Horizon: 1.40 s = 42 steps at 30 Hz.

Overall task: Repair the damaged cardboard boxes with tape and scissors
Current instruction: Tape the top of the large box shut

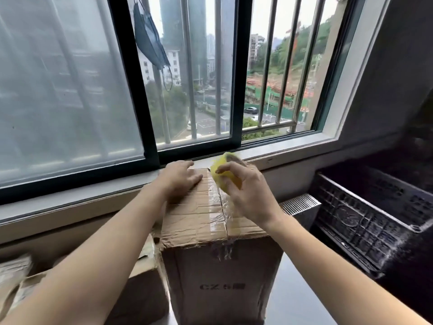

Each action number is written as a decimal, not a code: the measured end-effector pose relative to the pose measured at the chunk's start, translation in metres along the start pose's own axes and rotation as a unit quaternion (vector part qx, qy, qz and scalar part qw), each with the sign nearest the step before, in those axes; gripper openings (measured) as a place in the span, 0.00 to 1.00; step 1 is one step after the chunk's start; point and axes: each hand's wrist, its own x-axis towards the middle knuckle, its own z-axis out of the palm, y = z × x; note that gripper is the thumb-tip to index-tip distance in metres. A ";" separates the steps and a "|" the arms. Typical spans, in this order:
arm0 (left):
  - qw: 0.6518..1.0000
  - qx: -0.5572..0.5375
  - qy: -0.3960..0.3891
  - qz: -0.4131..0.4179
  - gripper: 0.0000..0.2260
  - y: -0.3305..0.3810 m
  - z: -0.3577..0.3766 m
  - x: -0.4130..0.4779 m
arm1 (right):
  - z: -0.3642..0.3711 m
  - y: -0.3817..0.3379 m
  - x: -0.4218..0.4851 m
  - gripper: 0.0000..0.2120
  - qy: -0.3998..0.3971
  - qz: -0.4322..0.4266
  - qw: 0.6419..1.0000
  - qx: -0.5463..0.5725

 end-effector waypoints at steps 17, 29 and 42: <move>0.998 0.001 0.036 -0.048 0.21 -0.007 0.009 -0.015 | 0.001 0.031 0.016 0.26 -0.119 -0.025 0.957 -0.265; 0.973 0.088 -0.036 -0.209 0.28 0.032 0.007 -0.070 | -0.029 0.074 0.043 0.11 -0.195 -0.096 0.949 -0.229; 0.908 0.107 -0.172 -0.367 0.31 0.104 -0.017 -0.141 | -0.034 0.092 0.034 0.09 -0.142 -0.190 0.956 -0.175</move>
